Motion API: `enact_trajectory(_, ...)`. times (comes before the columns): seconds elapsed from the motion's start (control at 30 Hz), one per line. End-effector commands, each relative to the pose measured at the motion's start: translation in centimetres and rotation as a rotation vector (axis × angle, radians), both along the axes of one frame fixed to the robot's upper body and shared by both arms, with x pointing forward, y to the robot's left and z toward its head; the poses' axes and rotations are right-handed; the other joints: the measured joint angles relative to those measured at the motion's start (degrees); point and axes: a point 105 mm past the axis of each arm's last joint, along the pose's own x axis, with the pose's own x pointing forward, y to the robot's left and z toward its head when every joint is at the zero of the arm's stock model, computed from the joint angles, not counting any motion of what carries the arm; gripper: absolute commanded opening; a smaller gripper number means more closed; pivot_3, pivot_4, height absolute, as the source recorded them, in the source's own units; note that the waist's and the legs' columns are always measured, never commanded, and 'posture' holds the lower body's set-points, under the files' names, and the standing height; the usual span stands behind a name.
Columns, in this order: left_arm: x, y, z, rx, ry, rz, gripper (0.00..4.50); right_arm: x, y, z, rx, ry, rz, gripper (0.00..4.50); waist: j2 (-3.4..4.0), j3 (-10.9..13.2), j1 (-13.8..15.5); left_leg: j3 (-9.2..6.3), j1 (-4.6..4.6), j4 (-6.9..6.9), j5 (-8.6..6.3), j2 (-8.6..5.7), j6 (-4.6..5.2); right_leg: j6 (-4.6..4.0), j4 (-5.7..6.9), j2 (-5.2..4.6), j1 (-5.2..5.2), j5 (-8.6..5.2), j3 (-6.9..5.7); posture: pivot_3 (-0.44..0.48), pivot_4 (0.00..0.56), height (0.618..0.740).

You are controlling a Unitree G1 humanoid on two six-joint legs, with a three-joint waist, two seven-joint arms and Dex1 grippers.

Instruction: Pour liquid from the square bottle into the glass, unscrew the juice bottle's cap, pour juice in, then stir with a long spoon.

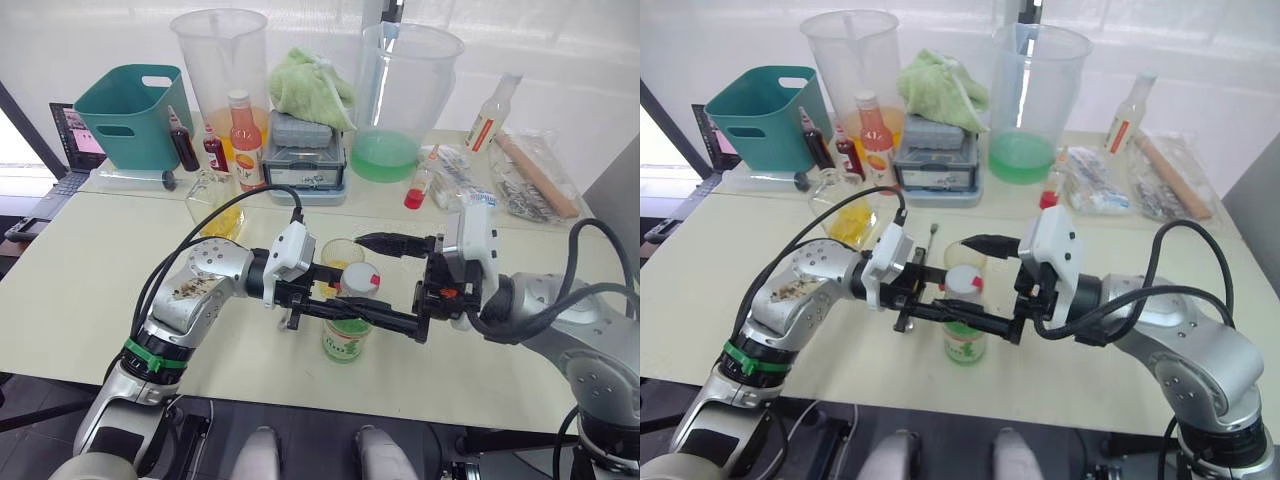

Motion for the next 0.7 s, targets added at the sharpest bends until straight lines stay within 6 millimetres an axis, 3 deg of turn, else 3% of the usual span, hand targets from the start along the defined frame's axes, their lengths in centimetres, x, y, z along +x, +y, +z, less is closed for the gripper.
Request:
enact_trajectory(0.03, 0.4, -0.1, -1.3, 0.06, 0.004, 0.02, 1.4, -0.1, 0.0, 0.3, -0.001, -0.029, -0.01, 3.32, 0.0, 0.0, 0.0, 0.0, 0.0, 0.0, 0.0, 0.0, 0.0, 0.0, 0.0, 0.0, 0.0, 0.0, 0.0, 0.0, 0.15, 0.723)
enact_trajectory(0.2, 0.3, 0.1, -1.2, 0.058, 0.0, 0.04, 1.4, -0.1, -0.2, 0.1, -0.029, -0.009, 0.069, 1.7, 0.0, 0.0, 0.0, 0.0, 0.02, 0.0, 0.0, 0.0, 0.0, 0.0, -0.01, 0.0, 0.03, 0.0, 0.0, 0.0, 0.15, 0.723)
enact_trajectory(0.43, 0.3, 0.6, -0.9, 0.046, 0.013, 0.073, 1.4, 0.5, -0.8, -0.2, -0.162, -0.015, 0.303, 1.69, 0.0, 0.0, -0.2, 0.0, 0.14, 0.01, 0.0, 0.01, 0.0, 0.0, -0.1, 0.0, 0.19, 0.0, -0.02, 0.0, 0.15, 0.723)
enact_trajectory(0.7, -0.3, 1.1, -0.9, 0.049, 0.024, 0.108, 1.4, 2.1, 0.0, 1.9, -0.261, -0.106, 0.645, 1.69, 0.01, 0.0, -0.5, 0.0, 0.1, -0.04, 0.0, 0.02, 0.0, 0.04, -0.18, 0.0, 0.14, 0.03, -0.04, 0.0, 0.15, 0.723)
